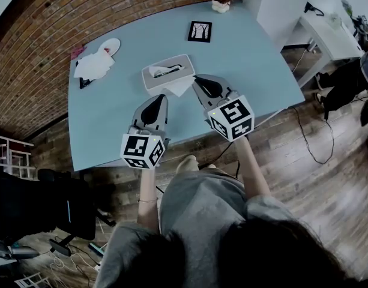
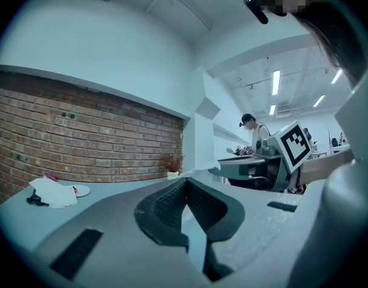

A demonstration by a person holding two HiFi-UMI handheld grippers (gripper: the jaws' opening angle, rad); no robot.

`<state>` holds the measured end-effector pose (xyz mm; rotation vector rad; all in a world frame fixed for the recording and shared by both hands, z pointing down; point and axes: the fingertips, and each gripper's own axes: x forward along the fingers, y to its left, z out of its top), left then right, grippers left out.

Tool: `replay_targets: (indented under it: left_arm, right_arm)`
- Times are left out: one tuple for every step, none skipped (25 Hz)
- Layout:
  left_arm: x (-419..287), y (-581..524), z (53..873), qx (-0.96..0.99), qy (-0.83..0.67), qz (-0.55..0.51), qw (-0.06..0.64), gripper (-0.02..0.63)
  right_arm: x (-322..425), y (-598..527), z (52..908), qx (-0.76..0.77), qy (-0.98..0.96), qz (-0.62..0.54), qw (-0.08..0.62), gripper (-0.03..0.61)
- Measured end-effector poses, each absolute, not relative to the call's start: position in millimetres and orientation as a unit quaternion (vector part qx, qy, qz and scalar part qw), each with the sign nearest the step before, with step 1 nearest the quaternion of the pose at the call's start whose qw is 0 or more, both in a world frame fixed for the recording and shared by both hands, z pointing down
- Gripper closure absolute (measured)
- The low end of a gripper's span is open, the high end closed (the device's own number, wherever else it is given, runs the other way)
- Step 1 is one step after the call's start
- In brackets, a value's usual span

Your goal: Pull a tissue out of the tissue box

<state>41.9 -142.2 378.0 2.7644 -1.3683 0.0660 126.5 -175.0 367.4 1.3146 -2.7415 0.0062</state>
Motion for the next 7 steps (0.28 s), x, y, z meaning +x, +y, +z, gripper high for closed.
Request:
replay_targets:
  left_arm:
    - [41.9, -142.5, 378.3, 0.896, -0.443, 0.022, 0.028, 0.611]
    - [42.0, -142.9, 378.7, 0.896, -0.443, 0.022, 0.028, 0.611]
    - [42.1, -143.2, 379.2, 0.896, -0.442, 0.022, 0.028, 0.611]
    - [42.1, -143.3, 379.6, 0.896, -0.442, 0.022, 0.028, 0.611]
    - [41.9, -143.3, 379.7, 0.897, -0.442, 0.022, 0.028, 0.611]
    - [41.6, -143.4, 379.8, 0.897, -0.441, 0.022, 0.028, 0.611]
    - [41.3, -143.4, 379.9, 0.897, -0.441, 0.022, 0.027, 0.611]
  right_arm:
    - [126.7, -175.3, 367.5, 0.432, -0.900, 0.002, 0.050, 0.577]
    - [127.0, -175.5, 367.5, 0.432, -0.900, 0.002, 0.050, 0.578]
    - [127.2, -175.5, 367.5, 0.433, -0.900, 0.002, 0.050, 0.577]
    - [127.1, -175.4, 367.6, 0.432, -0.900, 0.001, 0.051, 0.577]
    - [126.8, -175.3, 367.7, 0.432, -0.900, 0.000, 0.052, 0.577]
    - [126.4, -175.1, 367.9, 0.432, -0.900, -0.002, 0.053, 0.577]
    - [126.0, -174.9, 368.0, 0.432, -0.900, -0.004, 0.054, 0.577]
